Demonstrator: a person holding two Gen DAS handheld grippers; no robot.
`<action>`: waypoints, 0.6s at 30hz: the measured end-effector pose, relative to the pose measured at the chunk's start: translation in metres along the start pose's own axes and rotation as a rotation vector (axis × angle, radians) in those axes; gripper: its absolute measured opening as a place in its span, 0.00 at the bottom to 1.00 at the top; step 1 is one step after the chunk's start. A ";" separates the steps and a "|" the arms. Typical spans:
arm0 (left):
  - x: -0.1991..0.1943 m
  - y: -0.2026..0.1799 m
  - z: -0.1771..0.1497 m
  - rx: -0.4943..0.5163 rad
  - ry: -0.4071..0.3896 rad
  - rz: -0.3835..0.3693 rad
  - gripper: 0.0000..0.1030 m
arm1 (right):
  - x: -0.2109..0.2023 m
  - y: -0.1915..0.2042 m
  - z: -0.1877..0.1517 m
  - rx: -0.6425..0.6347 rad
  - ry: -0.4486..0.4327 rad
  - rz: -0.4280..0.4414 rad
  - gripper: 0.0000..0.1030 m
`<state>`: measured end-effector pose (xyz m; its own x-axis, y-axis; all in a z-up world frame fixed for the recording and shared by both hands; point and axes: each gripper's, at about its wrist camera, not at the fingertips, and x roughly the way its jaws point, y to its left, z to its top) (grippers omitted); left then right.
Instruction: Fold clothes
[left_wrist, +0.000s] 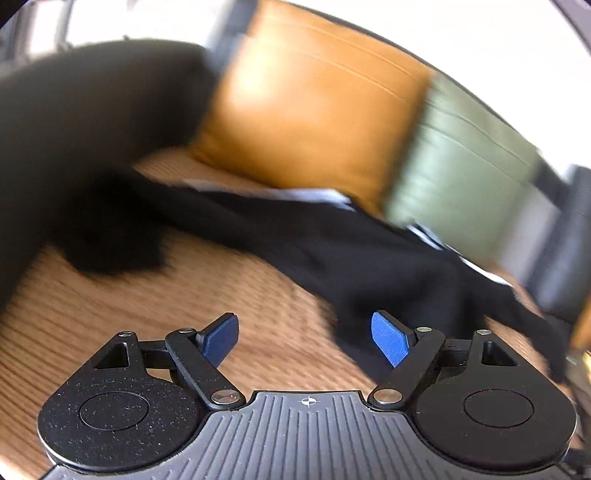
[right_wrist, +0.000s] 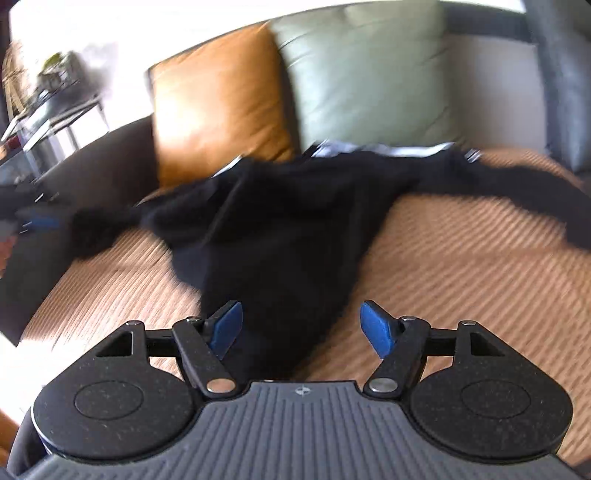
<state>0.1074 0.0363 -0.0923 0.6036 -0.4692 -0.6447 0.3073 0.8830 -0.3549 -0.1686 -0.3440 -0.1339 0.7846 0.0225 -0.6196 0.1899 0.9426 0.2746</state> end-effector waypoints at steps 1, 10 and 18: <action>0.006 -0.011 -0.013 0.004 0.017 -0.036 0.85 | 0.004 0.008 -0.007 0.006 0.023 0.018 0.72; 0.035 -0.043 -0.067 0.056 0.096 -0.103 0.85 | 0.036 0.039 -0.036 0.067 0.130 0.009 0.72; 0.031 -0.049 -0.081 0.117 0.085 -0.118 0.85 | 0.012 0.029 0.002 0.118 0.025 0.088 0.12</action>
<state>0.0518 -0.0231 -0.1494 0.4954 -0.5645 -0.6602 0.4587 0.8154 -0.3531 -0.1523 -0.3169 -0.1325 0.7869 0.1131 -0.6066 0.1902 0.8908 0.4127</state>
